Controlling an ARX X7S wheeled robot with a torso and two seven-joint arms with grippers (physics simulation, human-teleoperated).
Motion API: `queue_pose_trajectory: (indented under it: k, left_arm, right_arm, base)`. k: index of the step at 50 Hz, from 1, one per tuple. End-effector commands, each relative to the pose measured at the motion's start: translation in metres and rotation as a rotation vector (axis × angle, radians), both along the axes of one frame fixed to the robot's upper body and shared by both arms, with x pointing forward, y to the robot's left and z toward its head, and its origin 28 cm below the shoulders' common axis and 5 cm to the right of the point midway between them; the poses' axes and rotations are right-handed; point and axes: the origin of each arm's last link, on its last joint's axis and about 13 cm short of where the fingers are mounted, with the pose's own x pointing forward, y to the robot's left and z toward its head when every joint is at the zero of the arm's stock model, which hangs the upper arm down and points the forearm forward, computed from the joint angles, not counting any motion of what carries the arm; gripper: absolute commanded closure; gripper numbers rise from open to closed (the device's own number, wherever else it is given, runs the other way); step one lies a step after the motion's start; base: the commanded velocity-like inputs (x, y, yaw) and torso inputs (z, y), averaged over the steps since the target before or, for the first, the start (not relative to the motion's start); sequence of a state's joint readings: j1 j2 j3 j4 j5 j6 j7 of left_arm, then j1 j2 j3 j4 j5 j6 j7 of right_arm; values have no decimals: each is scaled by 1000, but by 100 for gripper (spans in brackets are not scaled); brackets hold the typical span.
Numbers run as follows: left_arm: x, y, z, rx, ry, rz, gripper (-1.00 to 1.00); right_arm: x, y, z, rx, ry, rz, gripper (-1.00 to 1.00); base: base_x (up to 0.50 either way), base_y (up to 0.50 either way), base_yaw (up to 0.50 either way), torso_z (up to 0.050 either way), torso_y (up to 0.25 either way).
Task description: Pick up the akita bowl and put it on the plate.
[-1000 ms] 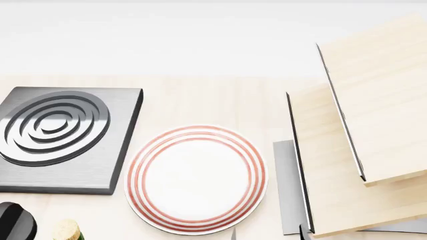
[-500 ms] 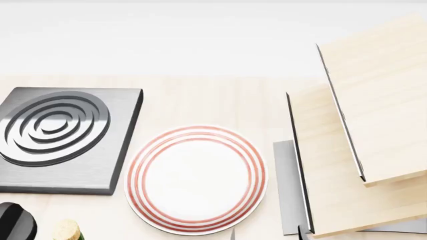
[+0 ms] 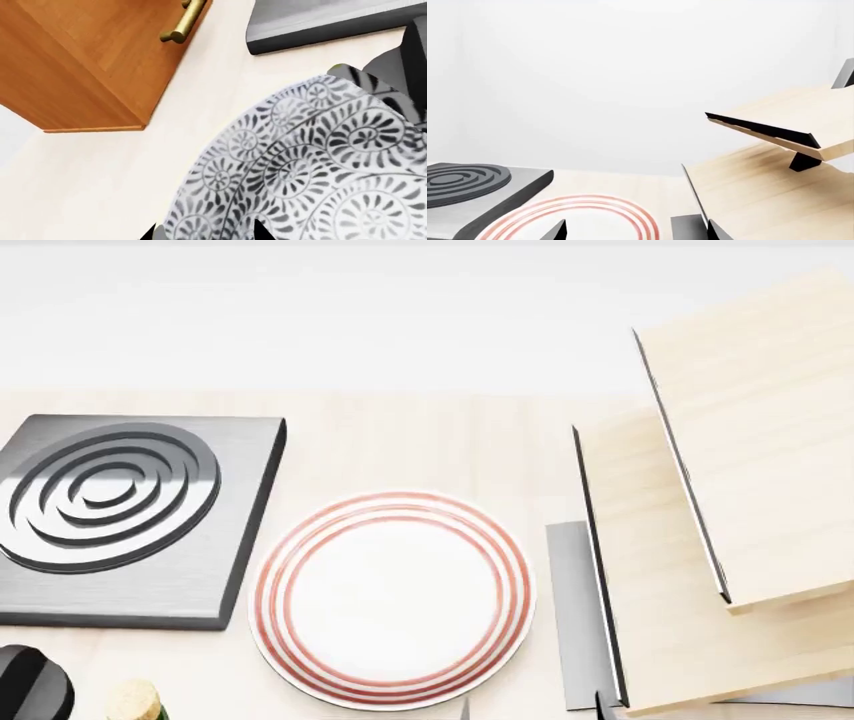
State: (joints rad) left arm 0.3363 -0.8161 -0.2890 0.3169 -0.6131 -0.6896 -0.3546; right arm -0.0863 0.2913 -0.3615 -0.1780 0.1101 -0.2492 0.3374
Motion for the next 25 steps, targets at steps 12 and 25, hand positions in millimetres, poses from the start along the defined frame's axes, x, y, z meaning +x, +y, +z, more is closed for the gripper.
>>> queue_pose_trajectory:
  k: [12, 25]
  left_arm:
    - [-3, -5, 30, 14, -263, 34, 100]
    - [-12, -10, 60, 20, -475, 46, 100]
  right_arm:
    - [1, 1, -1, -1, 0, 1, -100]
    - [1, 1, -2, -2, 4, 3, -100]
  base:
    - [1, 0, 0, 0, 0]
    - [0, 0, 0, 0, 0]
